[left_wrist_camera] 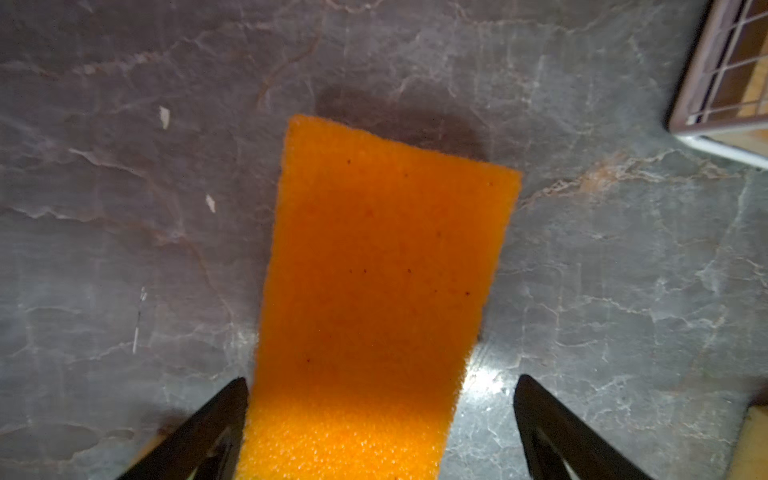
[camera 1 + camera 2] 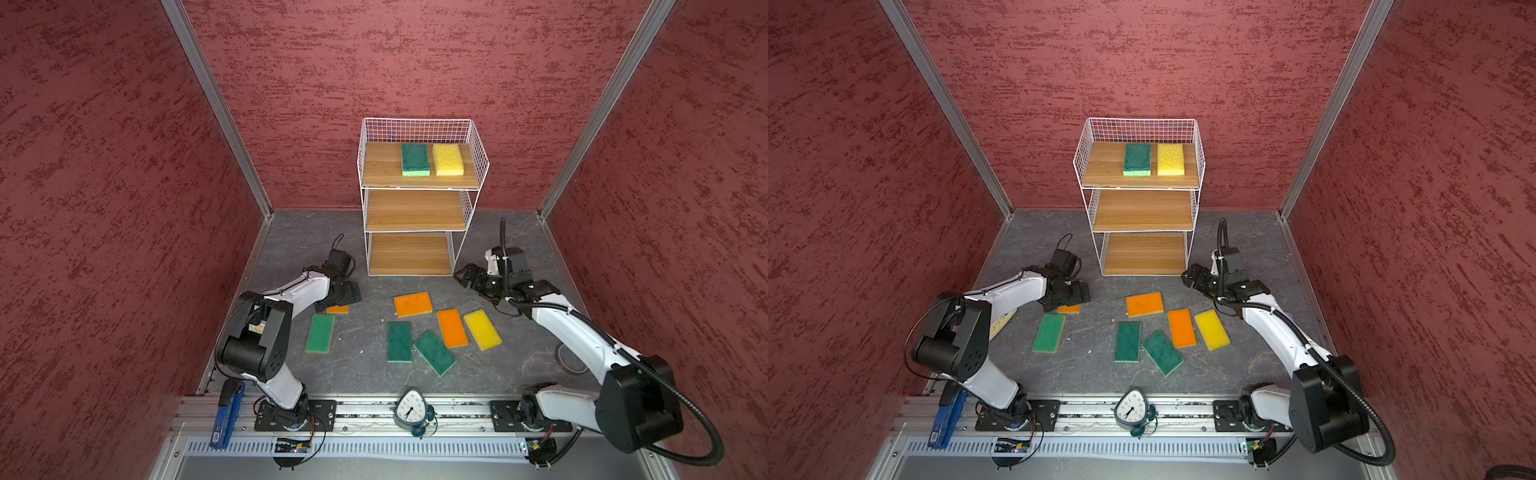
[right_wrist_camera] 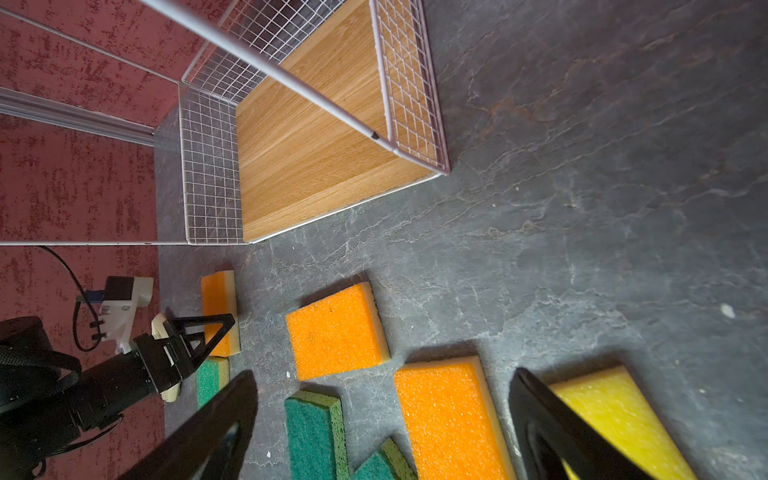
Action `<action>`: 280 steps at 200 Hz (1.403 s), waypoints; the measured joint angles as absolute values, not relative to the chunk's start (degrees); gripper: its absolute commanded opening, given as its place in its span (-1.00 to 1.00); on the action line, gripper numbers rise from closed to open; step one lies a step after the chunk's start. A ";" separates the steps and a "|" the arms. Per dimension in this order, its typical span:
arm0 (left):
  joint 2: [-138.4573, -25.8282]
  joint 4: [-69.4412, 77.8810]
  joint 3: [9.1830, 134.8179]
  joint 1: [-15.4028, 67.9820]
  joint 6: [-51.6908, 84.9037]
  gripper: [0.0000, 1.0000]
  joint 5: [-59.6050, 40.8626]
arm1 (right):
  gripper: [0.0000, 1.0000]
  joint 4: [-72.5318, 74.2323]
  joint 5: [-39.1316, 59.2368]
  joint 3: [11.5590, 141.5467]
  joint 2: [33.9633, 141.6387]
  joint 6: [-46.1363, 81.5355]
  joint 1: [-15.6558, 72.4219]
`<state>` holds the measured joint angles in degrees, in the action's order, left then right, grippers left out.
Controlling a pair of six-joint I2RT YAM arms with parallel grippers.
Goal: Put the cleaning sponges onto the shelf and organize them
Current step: 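Lower the left gripper onto the orange sponge and close on it, then lift the orange sponge with the left gripper and carry it to the top shelf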
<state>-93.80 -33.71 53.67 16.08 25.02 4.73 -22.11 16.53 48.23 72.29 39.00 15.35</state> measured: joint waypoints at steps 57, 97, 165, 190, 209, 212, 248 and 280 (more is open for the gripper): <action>-93.76 -33.32 51.77 16.45 25.17 1.00 3.51 | 0.91 -22.13 16.51 48.23 72.29 39.00 15.66; -93.10 -31.77 50.61 18.90 25.21 0.97 4.60 | 0.91 -22.15 16.43 48.23 72.20 39.00 15.68; -94.02 -31.53 51.44 21.34 28.60 0.89 5.13 | 0.91 -22.37 16.29 48.23 71.42 38.98 15.70; -94.02 -30.85 51.44 20.18 30.20 0.85 4.78 | 0.91 -22.44 16.25 48.23 71.00 38.96 15.70; -94.02 -30.83 51.44 20.08 30.83 0.82 4.84 | 0.91 -22.52 16.27 48.23 70.98 38.94 15.70; -94.02 -30.83 51.44 20.08 30.89 0.81 4.84 | 0.91 -22.52 16.25 48.23 70.98 38.94 15.70; -94.15 -31.20 51.59 20.49 31.20 0.74 5.50 | 0.91 -22.55 16.25 48.23 70.94 38.76 15.70; -94.15 -31.16 51.31 20.69 31.05 0.61 6.52 | 0.91 -22.55 16.23 48.23 70.83 38.59 15.70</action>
